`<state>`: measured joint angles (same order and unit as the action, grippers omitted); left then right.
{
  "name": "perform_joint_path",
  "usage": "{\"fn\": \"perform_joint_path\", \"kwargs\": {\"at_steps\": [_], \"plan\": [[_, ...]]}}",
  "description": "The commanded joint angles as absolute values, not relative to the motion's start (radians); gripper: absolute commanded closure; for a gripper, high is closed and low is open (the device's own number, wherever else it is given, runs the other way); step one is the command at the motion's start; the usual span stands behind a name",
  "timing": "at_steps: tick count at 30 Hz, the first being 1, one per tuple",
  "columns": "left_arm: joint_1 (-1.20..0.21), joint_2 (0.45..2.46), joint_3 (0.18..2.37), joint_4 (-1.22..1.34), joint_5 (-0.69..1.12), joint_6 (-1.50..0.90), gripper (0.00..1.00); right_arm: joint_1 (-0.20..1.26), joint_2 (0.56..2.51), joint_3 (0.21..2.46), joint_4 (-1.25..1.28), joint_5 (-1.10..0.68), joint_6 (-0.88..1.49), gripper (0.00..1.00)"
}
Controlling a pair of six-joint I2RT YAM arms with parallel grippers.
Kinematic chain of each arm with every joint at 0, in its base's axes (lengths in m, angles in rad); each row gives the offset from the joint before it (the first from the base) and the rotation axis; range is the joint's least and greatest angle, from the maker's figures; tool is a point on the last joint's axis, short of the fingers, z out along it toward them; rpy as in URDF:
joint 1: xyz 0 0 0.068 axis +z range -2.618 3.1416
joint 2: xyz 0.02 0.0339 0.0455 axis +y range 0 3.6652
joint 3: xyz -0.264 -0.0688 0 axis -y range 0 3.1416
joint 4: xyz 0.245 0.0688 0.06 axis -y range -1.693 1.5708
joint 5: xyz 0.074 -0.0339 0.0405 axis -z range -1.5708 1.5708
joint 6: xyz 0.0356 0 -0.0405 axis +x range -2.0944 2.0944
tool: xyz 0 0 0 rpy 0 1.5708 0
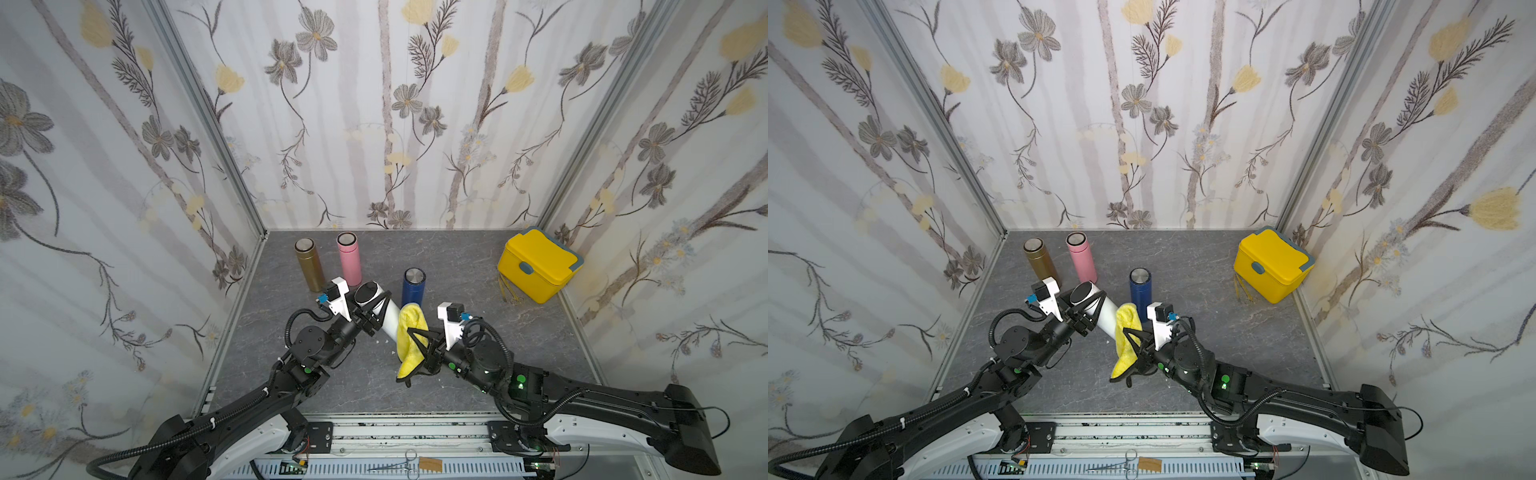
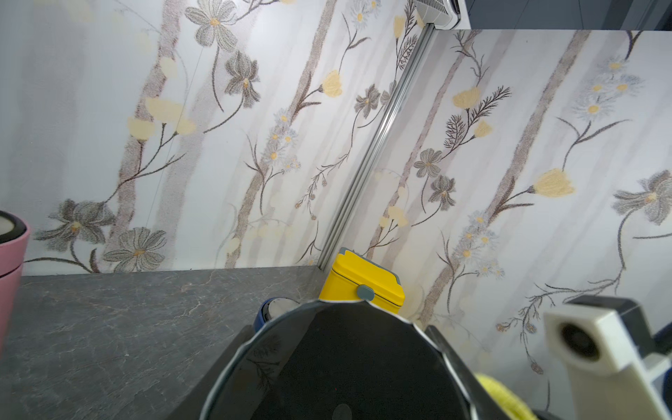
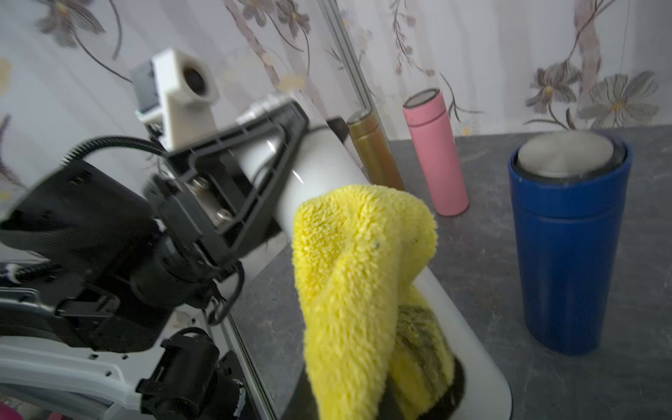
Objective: Wipe the surface of the thermos
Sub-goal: Wipe the dirt from the surface of the thermos.
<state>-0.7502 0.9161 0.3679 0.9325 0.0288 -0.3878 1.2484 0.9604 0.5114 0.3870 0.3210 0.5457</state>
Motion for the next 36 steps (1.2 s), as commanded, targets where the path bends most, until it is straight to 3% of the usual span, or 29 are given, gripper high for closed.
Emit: {"fn": "perform_joint_path", "kwargs": {"at_steps": [1,13,21,31,36], "plan": [[-0.756,0.917,0.354,1.056,0.020,-0.350,1.00,1.271,1.000,0.440,0.523,0.397,0.635,1.00],[-0.766,0.962,0.380,1.088,0.149,-0.296,1.00,1.387,1.011,0.582,0.611,0.539,0.489,1.00],[-0.767,0.949,0.367,1.112,0.179,-0.276,1.00,1.379,1.072,0.354,0.717,0.781,0.609,1.00],[-0.768,0.976,0.376,1.147,0.243,-0.293,1.00,1.381,1.006,0.549,0.654,0.586,0.463,1.00],[-0.769,0.989,0.386,1.141,0.246,-0.276,1.00,1.378,1.034,0.481,0.690,0.614,0.537,1.00]]}}
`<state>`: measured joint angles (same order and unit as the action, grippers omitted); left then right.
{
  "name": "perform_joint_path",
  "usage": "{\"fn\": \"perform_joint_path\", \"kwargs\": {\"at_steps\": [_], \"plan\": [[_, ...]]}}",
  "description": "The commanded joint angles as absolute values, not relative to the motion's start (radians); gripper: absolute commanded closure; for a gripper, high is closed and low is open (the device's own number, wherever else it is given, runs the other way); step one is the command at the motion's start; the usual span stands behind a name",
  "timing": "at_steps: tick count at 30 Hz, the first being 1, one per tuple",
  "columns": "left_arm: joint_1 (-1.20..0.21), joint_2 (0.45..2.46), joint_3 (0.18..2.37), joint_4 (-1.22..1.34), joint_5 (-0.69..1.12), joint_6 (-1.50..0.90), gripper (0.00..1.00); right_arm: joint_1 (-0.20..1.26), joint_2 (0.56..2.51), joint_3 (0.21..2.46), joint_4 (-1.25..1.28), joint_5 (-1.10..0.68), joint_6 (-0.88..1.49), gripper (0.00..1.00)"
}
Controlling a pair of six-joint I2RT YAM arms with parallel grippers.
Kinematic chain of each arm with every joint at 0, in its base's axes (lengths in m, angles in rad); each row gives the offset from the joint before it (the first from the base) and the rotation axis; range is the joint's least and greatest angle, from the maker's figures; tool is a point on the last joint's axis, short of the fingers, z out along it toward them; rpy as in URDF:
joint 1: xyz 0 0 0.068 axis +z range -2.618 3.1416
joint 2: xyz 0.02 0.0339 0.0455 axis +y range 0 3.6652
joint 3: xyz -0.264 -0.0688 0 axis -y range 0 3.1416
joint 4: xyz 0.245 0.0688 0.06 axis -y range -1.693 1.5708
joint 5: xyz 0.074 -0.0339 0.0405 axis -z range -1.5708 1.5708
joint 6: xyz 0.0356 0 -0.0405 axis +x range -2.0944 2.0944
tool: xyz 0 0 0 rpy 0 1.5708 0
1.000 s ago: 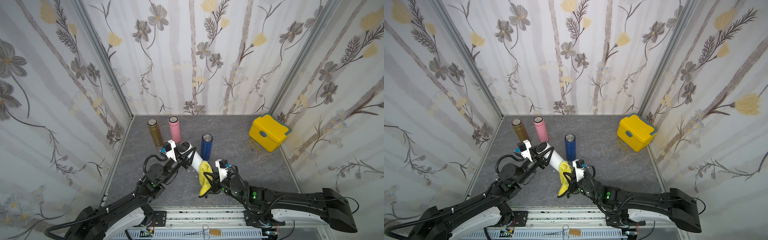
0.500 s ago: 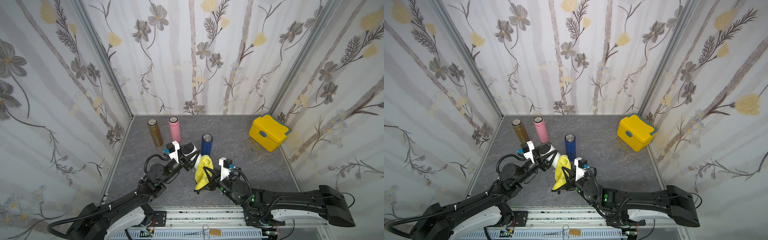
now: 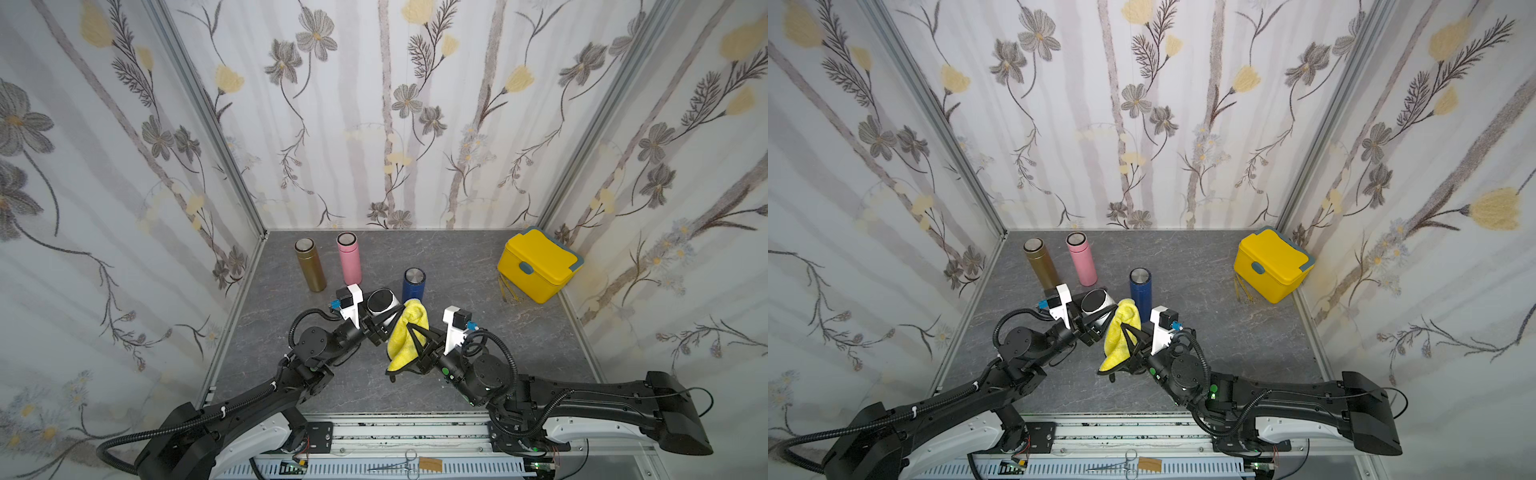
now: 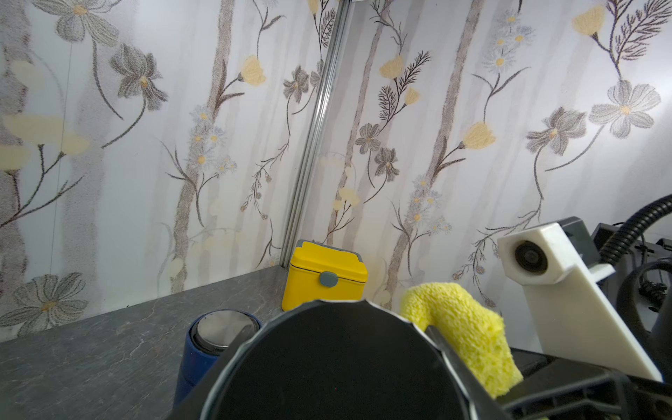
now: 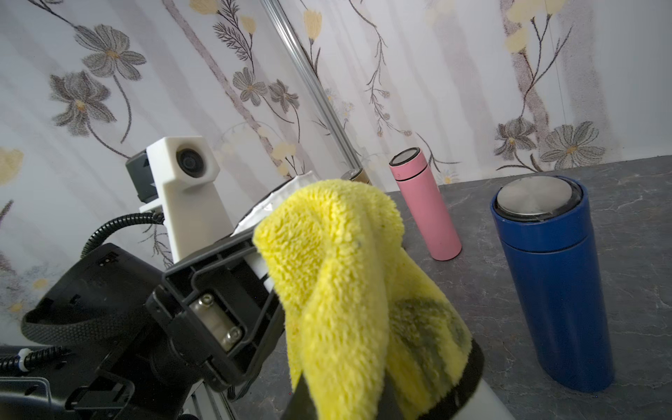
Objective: Wipe the surface of the thermos
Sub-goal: Wipe the dirt from the surface of the thermos.
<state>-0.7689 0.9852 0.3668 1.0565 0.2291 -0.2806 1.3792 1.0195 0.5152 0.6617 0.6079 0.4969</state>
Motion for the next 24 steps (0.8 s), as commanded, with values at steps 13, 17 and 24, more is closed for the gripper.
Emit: {"fn": "perform_joint_path", "kwargs": {"at_steps": [13,17,24], "plan": [[-0.769,1.053,0.410,1.147,0.293,-0.280,1.00,1.367,0.949,0.436,0.701,0.555,0.490,1.00],[-0.769,1.098,0.429,1.167,0.349,-0.273,1.00,1.366,0.950,0.469,0.728,0.510,0.485,1.00],[-0.769,1.146,0.446,1.193,0.402,-0.269,1.00,1.285,1.004,0.243,0.880,0.544,0.624,1.00]]}}
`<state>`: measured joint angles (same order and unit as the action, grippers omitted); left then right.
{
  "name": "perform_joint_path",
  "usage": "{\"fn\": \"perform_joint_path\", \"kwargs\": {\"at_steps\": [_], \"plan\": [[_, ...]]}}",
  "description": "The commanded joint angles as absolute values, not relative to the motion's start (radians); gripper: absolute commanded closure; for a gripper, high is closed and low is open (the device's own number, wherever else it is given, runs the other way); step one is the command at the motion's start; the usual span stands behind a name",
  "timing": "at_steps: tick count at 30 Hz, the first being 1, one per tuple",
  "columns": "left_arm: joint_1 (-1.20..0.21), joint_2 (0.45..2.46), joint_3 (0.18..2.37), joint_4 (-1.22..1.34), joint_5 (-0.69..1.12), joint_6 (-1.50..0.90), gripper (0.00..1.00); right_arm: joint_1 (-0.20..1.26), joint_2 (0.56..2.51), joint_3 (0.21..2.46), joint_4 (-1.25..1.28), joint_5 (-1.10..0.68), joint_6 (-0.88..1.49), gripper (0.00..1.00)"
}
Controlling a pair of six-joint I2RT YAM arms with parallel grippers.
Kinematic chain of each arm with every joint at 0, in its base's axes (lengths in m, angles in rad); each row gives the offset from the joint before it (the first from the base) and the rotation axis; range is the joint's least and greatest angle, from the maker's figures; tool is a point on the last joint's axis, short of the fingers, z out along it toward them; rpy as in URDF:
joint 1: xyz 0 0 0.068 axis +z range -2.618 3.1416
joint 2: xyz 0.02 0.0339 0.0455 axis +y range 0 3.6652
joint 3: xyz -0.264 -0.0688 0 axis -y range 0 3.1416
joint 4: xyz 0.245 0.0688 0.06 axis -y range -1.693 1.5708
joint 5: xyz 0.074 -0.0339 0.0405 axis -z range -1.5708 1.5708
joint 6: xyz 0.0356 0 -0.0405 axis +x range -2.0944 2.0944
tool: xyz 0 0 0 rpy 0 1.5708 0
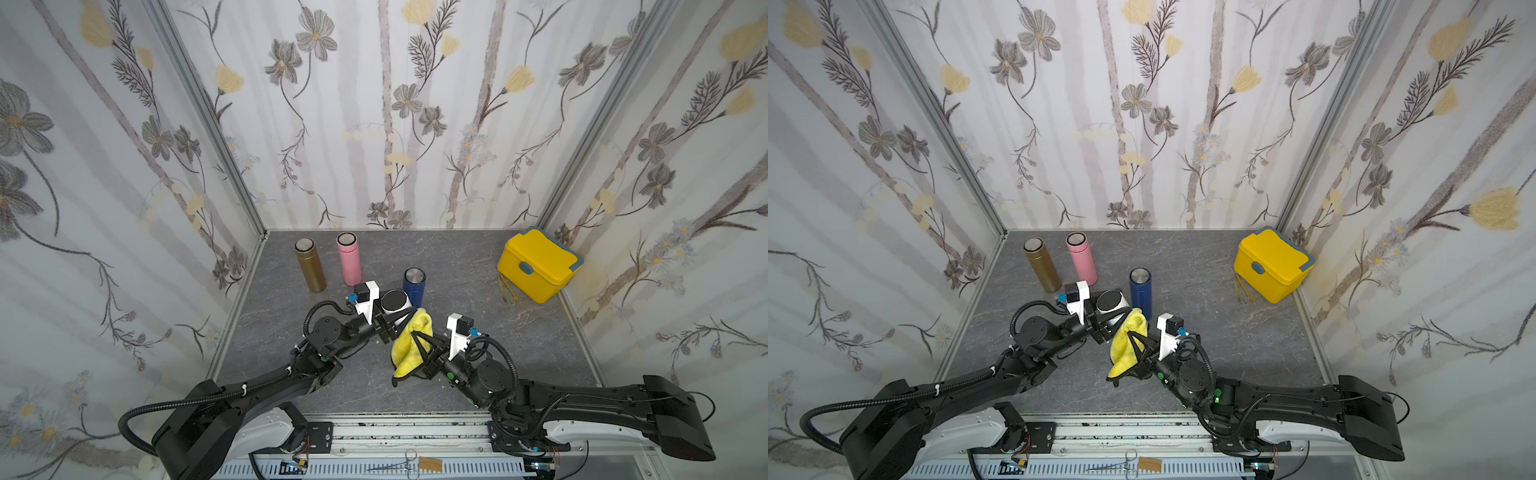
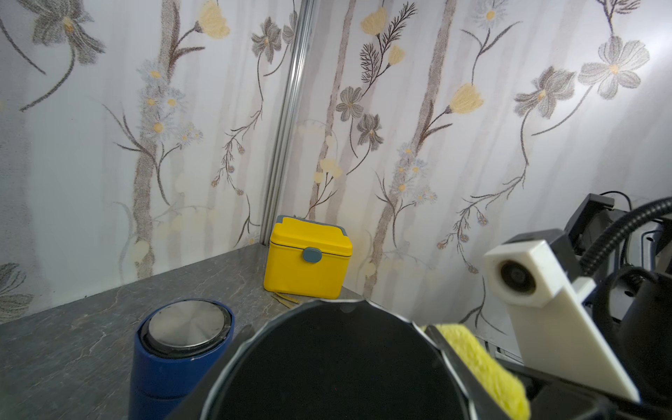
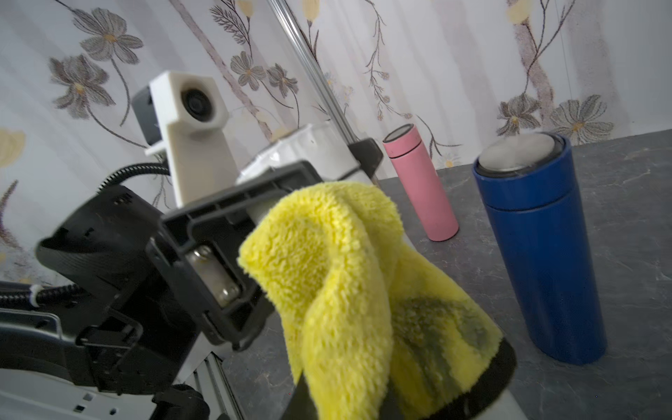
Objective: Wipe the surface of the thermos
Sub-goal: Wipe the dirt from the surface of the thermos.
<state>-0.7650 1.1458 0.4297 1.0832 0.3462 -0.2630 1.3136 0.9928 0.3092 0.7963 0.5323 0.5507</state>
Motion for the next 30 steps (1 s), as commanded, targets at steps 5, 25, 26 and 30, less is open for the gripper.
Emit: {"fn": "perform_joint_path", "kwargs": {"at_steps": [5,25,26,30], "plan": [[-0.767,1.142,0.440,1.192,0.423,-0.246,1.00,1.265,0.989,0.245,0.849,0.495,0.611,1.00],[-0.769,1.169,0.430,1.170,0.513,-0.091,1.00,1.227,1.054,0.191,1.021,0.343,0.678,1.00],[-0.768,1.173,0.428,1.169,0.521,-0.085,1.00,1.227,1.037,0.212,0.985,0.335,0.665,1.00],[-0.769,1.168,0.431,1.152,0.546,-0.055,1.00,1.226,0.972,0.330,0.856,0.282,0.601,1.00]]}}
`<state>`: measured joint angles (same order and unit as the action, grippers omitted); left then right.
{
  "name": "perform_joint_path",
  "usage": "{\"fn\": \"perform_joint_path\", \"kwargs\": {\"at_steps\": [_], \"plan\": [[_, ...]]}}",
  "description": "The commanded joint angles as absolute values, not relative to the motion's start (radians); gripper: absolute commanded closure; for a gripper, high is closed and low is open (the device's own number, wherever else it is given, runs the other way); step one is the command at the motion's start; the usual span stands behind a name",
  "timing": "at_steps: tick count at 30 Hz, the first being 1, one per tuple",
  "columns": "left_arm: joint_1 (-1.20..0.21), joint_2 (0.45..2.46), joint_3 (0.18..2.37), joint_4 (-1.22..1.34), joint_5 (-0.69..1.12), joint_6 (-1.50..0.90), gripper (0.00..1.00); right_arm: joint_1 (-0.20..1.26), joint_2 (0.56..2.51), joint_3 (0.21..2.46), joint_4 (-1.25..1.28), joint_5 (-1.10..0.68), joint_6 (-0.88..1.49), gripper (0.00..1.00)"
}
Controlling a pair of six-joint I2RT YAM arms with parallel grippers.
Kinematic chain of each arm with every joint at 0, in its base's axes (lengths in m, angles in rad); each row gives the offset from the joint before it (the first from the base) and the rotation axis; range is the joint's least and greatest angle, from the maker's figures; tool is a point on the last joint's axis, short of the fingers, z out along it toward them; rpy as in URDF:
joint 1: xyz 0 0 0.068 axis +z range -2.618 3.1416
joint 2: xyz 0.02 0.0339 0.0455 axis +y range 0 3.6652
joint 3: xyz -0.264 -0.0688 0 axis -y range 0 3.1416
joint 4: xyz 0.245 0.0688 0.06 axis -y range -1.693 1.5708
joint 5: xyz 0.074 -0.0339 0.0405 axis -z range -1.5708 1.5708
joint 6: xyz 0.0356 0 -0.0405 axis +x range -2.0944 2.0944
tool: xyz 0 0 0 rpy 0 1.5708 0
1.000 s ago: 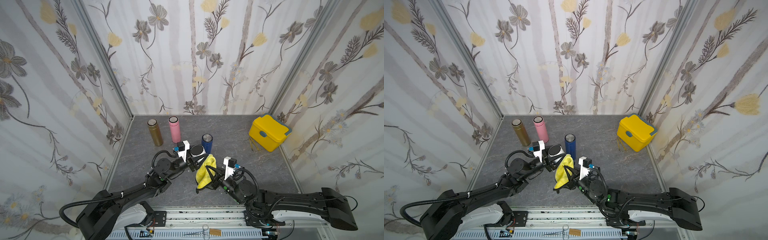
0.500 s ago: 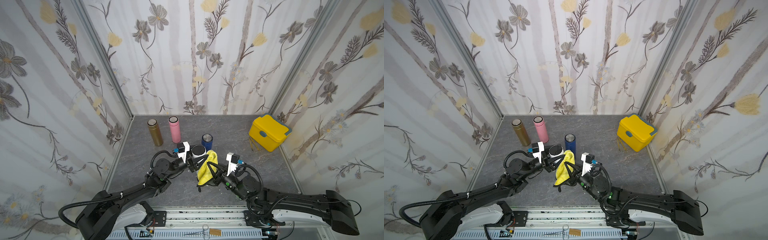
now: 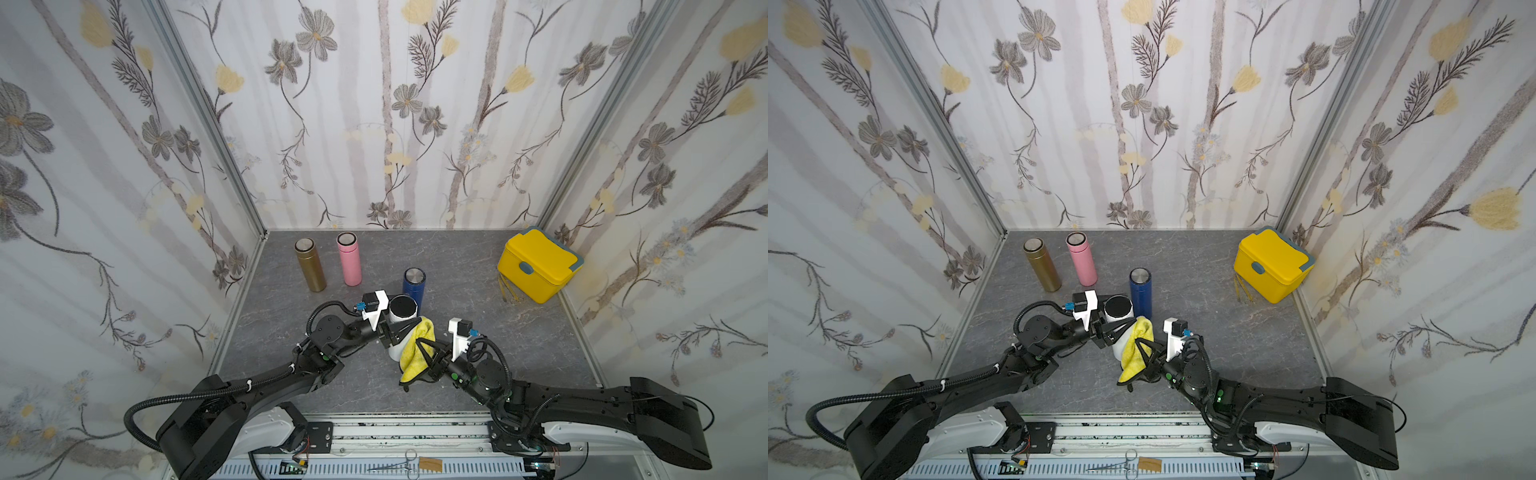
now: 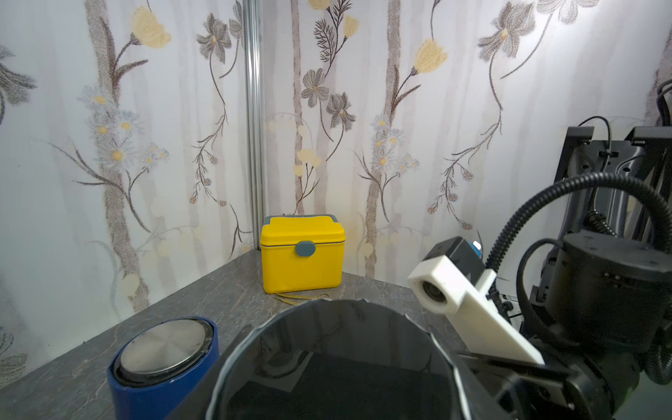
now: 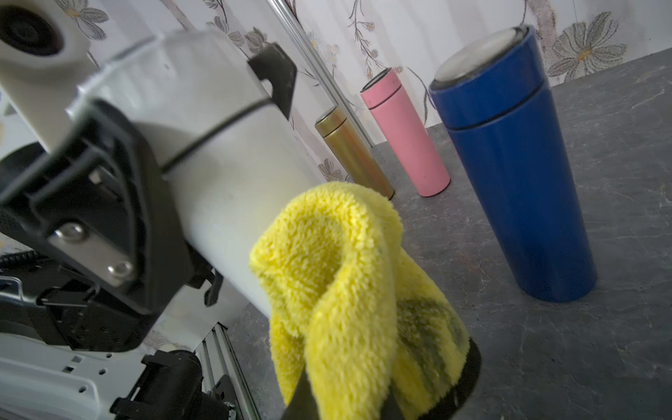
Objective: Wipe the surface of the thermos
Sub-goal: Wipe the dirt from the surface of the thermos.
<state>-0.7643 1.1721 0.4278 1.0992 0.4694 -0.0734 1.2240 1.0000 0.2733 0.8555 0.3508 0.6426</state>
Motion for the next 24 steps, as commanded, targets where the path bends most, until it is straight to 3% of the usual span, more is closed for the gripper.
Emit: {"fn": "perform_joint_path", "kwargs": {"at_steps": [1,7,14,17,24], "plan": [[-0.769,1.167,0.430,1.152,0.554,-0.051,1.00,1.227,0.960,0.361,0.842,0.268,0.588,1.00],[-0.769,1.163,0.424,1.146,0.600,-0.016,1.00,1.226,0.963,0.383,0.853,0.237,0.584,1.00],[-0.769,1.175,0.423,1.157,0.605,-0.011,1.00,1.175,1.069,0.158,1.088,0.278,0.706,1.00],[-0.769,1.169,0.432,1.165,0.496,-0.100,1.00,1.169,1.019,0.189,1.010,0.256,0.687,1.00],[-0.766,1.118,0.409,1.188,0.467,-0.162,1.00,1.170,0.936,0.385,0.828,0.208,0.590,1.00]]}}
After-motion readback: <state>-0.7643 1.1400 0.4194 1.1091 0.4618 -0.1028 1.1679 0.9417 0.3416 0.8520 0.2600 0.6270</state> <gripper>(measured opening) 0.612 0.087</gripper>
